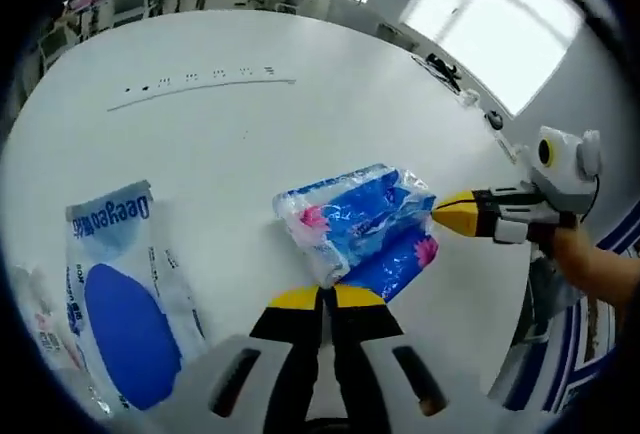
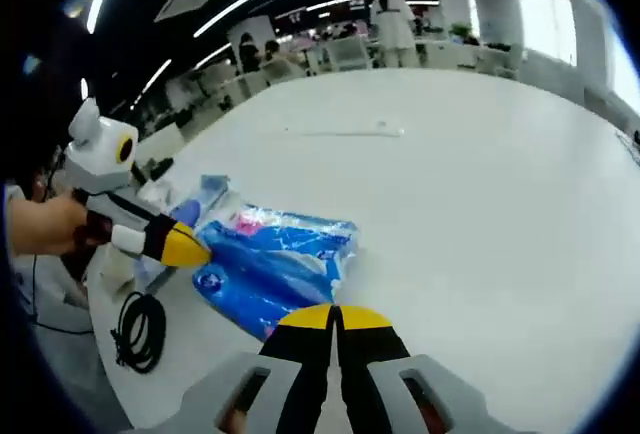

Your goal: Arrange the tabletop items into an orderly group along one side of the table until the central work area is clear of visible clutter.

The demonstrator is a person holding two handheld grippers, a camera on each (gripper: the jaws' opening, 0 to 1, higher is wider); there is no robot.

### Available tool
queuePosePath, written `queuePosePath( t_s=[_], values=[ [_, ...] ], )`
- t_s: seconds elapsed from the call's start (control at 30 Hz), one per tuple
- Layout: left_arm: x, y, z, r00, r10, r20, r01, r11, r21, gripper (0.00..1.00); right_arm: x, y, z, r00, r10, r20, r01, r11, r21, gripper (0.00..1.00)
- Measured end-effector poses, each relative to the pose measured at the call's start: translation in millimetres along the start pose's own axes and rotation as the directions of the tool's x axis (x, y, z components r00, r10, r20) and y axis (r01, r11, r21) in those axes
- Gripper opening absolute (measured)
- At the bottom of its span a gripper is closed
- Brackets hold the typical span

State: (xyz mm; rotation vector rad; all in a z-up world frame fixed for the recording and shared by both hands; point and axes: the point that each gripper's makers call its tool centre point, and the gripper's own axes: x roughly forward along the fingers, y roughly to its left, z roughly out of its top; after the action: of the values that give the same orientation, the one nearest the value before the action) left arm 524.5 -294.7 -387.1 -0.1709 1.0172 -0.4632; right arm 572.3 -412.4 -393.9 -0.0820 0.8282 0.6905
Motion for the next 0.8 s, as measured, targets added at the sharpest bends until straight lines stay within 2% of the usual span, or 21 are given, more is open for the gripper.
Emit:
queuePosePath(
  t_s=[0.3,0.57,0.7,0.8],
  values=[
    [11,11.1,1.7,0.999,0.038,0.004,-0.038,0.999,0.009,0.0,10,-9,2.2,1.0,-0.02,-0.001,0.02,1.0,0.022,0.0],
    [12,12.8,3.3,0.999,0.045,0.01,-0.045,0.999,0.004,0.0,9,-8,1.4,1.0,-0.023,0.011,0.022,0.997,0.073,0.0],
    [12,12.2,1.8,0.999,0.05,0.008,-0.05,0.999,0.012,0.0,9,-8,3.0,0.999,-0.027,0.022,0.025,0.997,0.078,0.0],
    [10,12.6,1.7,0.998,0.068,0.009,-0.068,0.997,0.033,0.02,9,-8,8.7,0.998,-0.019,0.057,0.014,0.997,0.078,0.0]
  ],
)
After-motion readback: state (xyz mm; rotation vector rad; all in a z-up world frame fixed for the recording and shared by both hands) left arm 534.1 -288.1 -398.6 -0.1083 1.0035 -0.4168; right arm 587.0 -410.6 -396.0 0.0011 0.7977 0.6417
